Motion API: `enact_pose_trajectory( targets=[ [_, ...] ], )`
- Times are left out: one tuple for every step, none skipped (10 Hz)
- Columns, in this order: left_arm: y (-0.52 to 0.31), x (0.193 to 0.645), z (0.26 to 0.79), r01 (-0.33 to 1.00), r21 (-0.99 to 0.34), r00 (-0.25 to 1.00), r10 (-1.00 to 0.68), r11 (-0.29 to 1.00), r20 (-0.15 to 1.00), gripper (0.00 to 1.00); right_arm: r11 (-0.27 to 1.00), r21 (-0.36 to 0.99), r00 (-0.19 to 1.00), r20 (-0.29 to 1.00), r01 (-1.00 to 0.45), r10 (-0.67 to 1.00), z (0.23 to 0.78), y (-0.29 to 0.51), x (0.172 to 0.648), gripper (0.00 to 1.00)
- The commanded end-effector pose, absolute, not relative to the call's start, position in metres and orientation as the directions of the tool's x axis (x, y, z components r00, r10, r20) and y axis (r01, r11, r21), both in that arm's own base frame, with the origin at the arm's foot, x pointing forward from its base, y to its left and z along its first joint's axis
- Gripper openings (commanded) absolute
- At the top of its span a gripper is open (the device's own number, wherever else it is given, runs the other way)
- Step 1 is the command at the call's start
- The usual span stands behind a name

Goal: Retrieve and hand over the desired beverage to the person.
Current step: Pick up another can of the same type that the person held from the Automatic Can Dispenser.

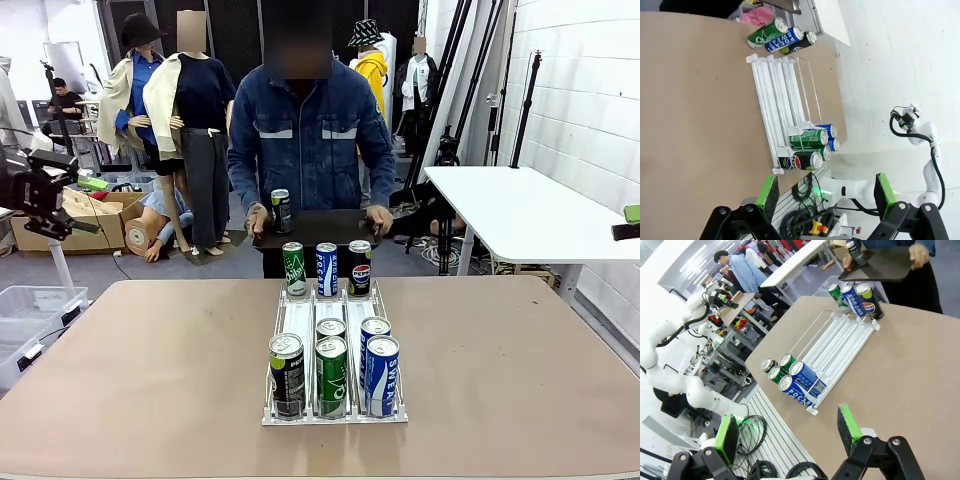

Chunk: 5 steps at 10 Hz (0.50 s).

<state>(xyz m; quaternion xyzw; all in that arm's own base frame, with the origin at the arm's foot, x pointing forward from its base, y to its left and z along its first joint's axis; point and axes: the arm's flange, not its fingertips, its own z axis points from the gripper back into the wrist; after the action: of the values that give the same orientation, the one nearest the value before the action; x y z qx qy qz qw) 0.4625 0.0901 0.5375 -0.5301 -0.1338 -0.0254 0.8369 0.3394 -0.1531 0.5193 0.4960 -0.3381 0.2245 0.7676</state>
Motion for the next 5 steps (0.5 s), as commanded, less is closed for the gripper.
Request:
enact_pose_trajectory(
  targets=[
    [0.105, 0.472, 0.531, 0.185, -0.909, 0.969, 0.085, 0.375, 0.232, 1.00, 0.399, 0.607, 0.664, 0.748, -0.687, 0.006, 0.520, -0.152, 0.340, 1.00],
    [0.119, 0.475, 0.520, 0.172, -0.932, 0.973, 0.094, 0.320, 0.212, 1.00, 0.399, 0.607, 0.664, 0.748, -0.687, 0.006, 0.520, -0.152, 0.340, 1.00],
    [0.126, 0.471, 0.512, 0.176, -0.944, 0.973, 0.097, 0.280, 0.210, 1.00, 0.399, 0.607, 0.664, 0.748, -0.687, 0.006, 0.520, -0.152, 0.340, 1.00],
    [0.130, 0.470, 0.508, 0.174, -0.948, 0.976, 0.083, 0.265, 0.202, 1.00, 0.399, 0.607, 0.664, 0.748, -0.687, 0.006, 0.520, -0.152, 0.340, 1.00],
    [0.135, 0.468, 0.508, 0.167, -0.950, 0.979, 0.073, 0.265, 0.192, 1.00, 0.399, 0.607, 0.664, 0.748, -0.687, 0.006, 0.520, -0.152, 0.340, 1.00]
  ],
)
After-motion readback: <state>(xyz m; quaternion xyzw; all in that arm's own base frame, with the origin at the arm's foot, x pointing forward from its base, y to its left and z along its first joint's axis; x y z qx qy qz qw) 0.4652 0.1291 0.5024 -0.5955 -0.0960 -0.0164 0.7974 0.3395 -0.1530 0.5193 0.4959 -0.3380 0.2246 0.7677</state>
